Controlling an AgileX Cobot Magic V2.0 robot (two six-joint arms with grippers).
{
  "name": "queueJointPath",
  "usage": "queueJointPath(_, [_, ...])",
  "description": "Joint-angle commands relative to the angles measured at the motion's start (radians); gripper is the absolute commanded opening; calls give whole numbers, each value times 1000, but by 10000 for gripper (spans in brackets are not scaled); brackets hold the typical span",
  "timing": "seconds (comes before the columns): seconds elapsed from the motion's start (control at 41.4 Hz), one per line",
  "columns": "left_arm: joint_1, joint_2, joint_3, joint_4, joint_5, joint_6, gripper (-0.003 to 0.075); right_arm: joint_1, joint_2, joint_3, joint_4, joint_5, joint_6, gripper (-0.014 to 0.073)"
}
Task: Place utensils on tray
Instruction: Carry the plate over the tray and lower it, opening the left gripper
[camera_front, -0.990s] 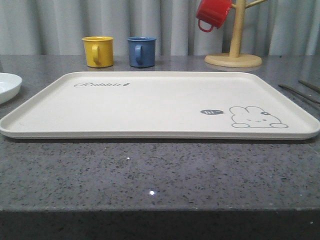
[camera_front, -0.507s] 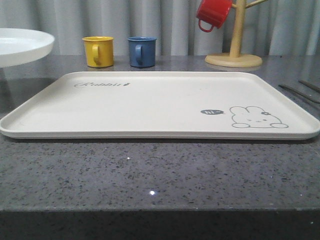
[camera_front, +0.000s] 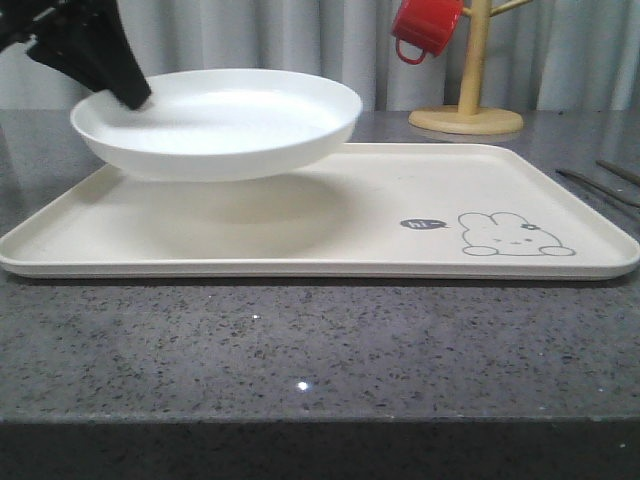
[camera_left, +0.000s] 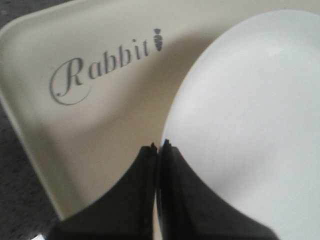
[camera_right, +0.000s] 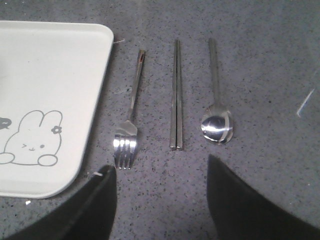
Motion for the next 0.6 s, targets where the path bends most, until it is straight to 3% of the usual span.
queueJointPath(0.0, [-32, -2, -34, -38, -54, 2, -18, 1, 10, -29, -10, -63, -3, 433])
queueJointPath(0.338, [0, 62, -34, 5, -33, 2, -1, 1, 10, -29, -10, -63, -3, 433])
queueJointPath(0.386, [2, 62, -34, 9, -22, 2, 37, 1, 10, -29, -10, -63, -3, 433])
queueJointPath(0.58, [19, 46, -34, 25, -7, -14, 334, 1, 10, -29, -10, -63, -3, 433])
